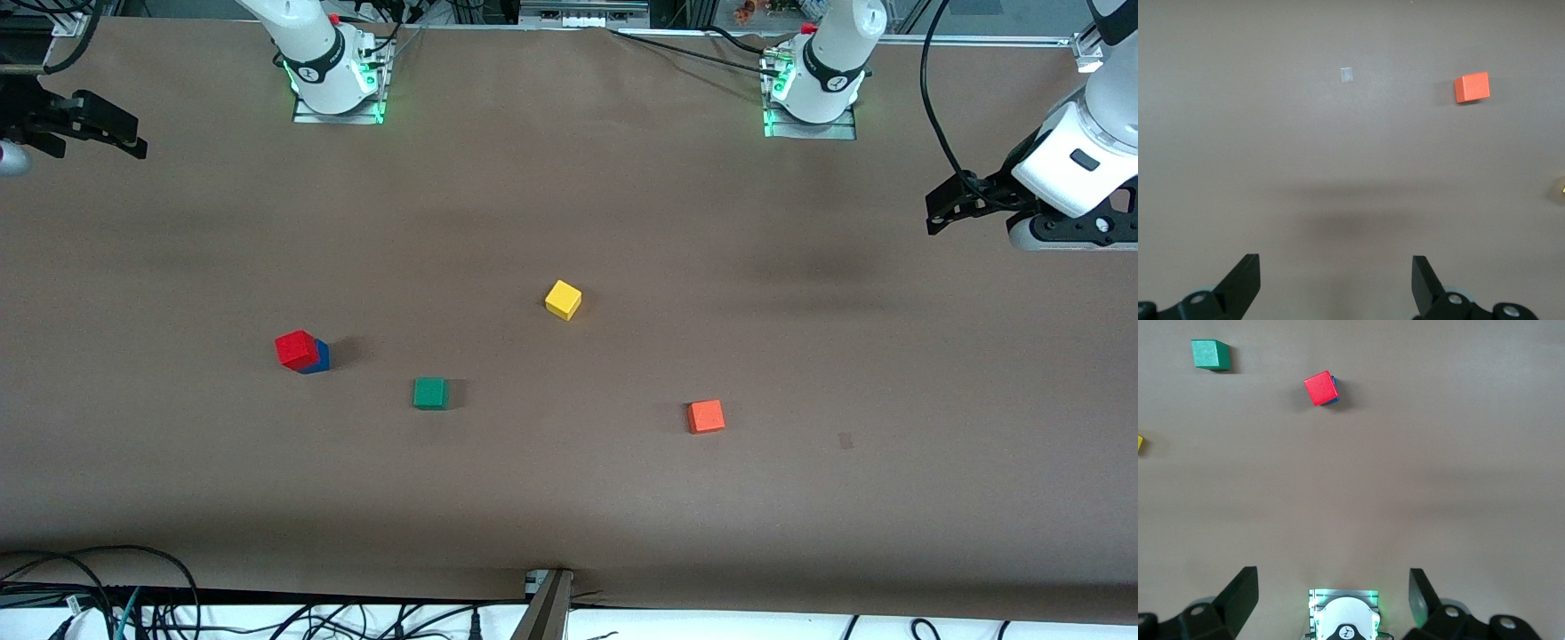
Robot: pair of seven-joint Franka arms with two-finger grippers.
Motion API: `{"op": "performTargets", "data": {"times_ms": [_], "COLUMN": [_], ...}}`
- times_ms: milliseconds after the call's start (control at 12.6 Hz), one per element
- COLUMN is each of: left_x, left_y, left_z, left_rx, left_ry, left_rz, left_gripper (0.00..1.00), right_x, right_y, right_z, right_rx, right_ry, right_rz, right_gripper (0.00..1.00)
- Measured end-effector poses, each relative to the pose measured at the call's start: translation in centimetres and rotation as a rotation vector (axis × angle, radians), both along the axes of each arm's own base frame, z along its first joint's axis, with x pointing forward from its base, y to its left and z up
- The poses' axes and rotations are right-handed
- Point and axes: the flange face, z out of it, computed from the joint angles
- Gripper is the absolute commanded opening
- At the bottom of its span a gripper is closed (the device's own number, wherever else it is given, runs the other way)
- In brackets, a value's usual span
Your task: Pass red block to right arm, stack on blue
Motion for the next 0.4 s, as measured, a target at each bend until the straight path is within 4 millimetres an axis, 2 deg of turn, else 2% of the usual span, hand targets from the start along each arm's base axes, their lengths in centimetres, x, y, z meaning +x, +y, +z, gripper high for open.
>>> {"op": "performTargets", "data": {"times_ms": [396], "left_x": [-0.02], "left_y": [-0.01], "left_z": [-0.02], "left_rx": [0.0], "left_ry": [0.002], "left_rz": [0.0], "left_gripper": [1.0], "right_x": [0.13], "right_y": [-0.04], "right_z": [-0.03], "right_rx": [-0.003], "right_ry": [0.0], "right_rz": [-0.001], "right_gripper": [1.0]}}
